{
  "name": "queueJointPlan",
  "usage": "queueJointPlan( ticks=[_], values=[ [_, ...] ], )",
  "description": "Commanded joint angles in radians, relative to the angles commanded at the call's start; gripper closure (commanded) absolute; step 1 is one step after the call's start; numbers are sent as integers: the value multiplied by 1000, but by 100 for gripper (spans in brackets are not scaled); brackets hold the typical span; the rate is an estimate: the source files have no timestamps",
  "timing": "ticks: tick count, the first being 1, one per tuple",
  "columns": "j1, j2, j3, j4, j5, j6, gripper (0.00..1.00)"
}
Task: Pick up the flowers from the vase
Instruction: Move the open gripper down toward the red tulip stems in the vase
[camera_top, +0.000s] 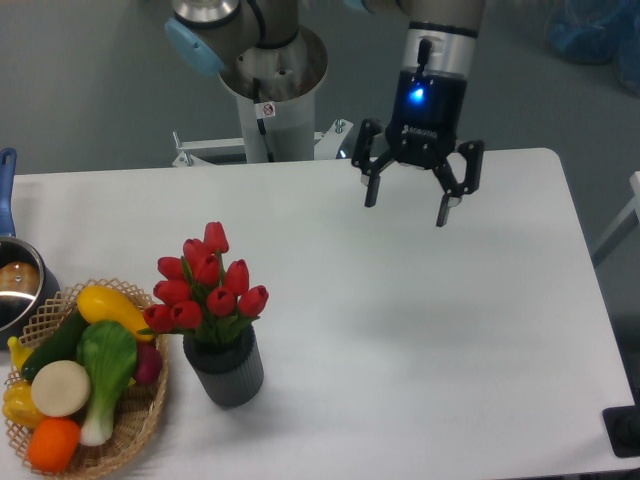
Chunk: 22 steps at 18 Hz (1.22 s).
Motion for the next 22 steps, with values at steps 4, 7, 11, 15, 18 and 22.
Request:
queueJointPlan(
  ticks=[4, 7, 11, 15, 18, 22],
  values=[
    [-48, -89, 14, 25, -63, 70, 0],
    [-57, -135, 15, 25, -149, 162, 0],
    [-71, -186, -6, 23, -205, 282, 0],
    [-81, -200, -55, 23, -365, 319, 0],
    [-83, -216, -74, 23, -480, 316, 0],
    [-94, -261, -81, 25, -542, 319, 0]
  ],
)
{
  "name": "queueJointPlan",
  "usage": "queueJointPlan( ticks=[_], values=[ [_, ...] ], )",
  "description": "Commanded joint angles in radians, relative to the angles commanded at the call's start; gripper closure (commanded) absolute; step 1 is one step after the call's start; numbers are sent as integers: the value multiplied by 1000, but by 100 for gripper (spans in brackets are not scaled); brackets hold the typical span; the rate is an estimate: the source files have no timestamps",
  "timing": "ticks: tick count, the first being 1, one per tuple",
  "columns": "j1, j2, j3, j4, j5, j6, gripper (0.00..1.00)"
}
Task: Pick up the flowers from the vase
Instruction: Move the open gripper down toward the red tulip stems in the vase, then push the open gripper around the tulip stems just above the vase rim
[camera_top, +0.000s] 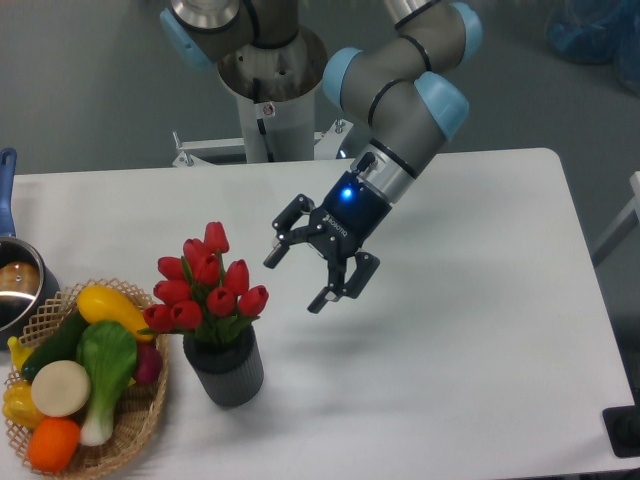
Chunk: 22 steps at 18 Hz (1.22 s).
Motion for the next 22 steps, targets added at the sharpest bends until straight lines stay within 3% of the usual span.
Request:
queueJointPlan(
  ticks=[17, 22],
  values=[
    [-80, -55, 17, 0, 0, 9, 0],
    [-95, -83, 49, 3, -2, 8, 0]
  ],
)
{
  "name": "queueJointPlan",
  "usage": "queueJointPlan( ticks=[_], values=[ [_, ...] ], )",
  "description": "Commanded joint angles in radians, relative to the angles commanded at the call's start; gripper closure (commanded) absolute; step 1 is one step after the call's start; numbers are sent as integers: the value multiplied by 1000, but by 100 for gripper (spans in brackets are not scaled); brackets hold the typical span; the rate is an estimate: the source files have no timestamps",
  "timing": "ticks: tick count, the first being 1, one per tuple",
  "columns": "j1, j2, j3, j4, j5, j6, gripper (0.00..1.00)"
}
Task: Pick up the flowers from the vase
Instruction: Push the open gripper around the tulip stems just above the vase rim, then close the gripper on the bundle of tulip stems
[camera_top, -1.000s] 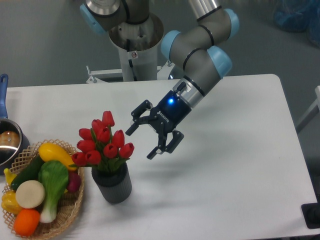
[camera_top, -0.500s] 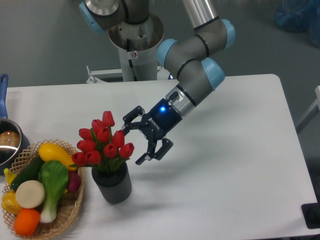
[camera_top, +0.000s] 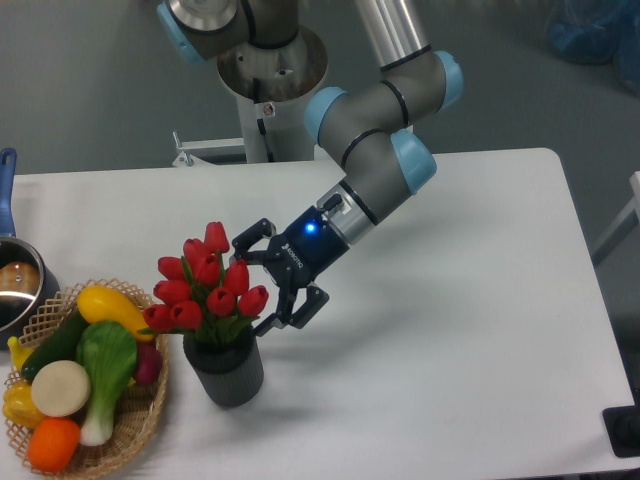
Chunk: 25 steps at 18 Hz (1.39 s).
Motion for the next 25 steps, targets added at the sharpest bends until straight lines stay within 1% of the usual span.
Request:
queueJointPlan(
  ticks=[8, 11, 25],
  values=[
    [-11, -6, 6, 2, 0, -2, 0],
    [-12, -6, 11, 2, -21, -2, 0],
    [-48, -2, 9, 2, -23, 0, 0]
  ],
)
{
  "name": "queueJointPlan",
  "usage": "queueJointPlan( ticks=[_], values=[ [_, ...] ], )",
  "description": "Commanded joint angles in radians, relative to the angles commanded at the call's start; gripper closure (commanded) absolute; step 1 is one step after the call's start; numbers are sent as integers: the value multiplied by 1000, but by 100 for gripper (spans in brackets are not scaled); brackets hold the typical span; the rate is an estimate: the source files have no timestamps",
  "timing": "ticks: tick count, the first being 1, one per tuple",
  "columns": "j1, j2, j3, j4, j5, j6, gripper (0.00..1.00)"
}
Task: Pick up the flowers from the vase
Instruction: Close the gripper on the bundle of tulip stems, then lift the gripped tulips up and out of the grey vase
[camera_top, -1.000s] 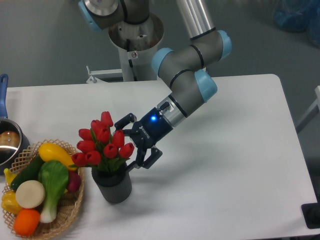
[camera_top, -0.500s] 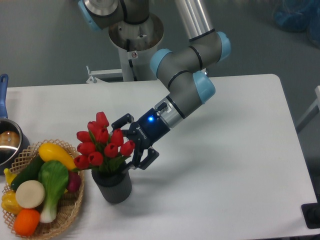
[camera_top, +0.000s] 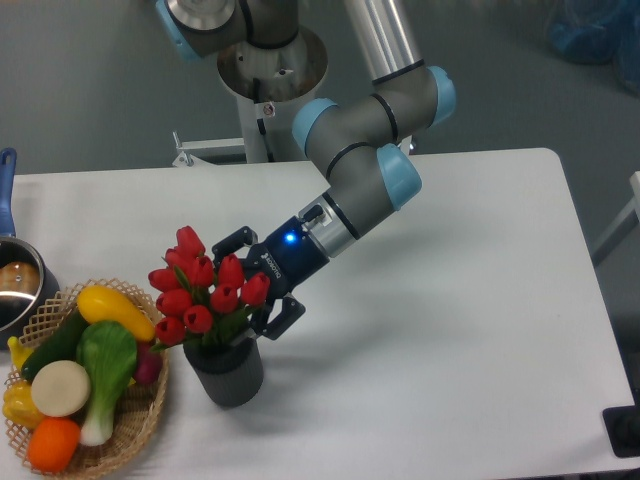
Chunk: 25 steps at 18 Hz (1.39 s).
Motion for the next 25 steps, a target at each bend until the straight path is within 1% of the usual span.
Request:
queueJointPlan(
  ticks=[1, 2, 3, 4, 5, 7, 8, 9, 15, 20, 25],
  values=[
    [0, 0, 0, 2, 0, 2, 0],
    [2, 2, 2, 2, 0, 0, 3],
    [2, 2, 2, 2, 0, 0, 15],
    [2, 2, 2, 2, 0, 0, 30],
    [0, -2, 2, 2, 2, 2, 35],
    [2, -6, 3, 2, 2, 2, 41],
    [5, -6, 3, 2, 2, 2, 53],
    [5, -8, 3, 2, 0, 2, 62],
    [15, -5, 12, 2, 0, 0, 63],
    [23, 3, 17, 2, -44, -5, 63],
    [32, 21, 31, 0, -58, -17, 63]
  ],
)
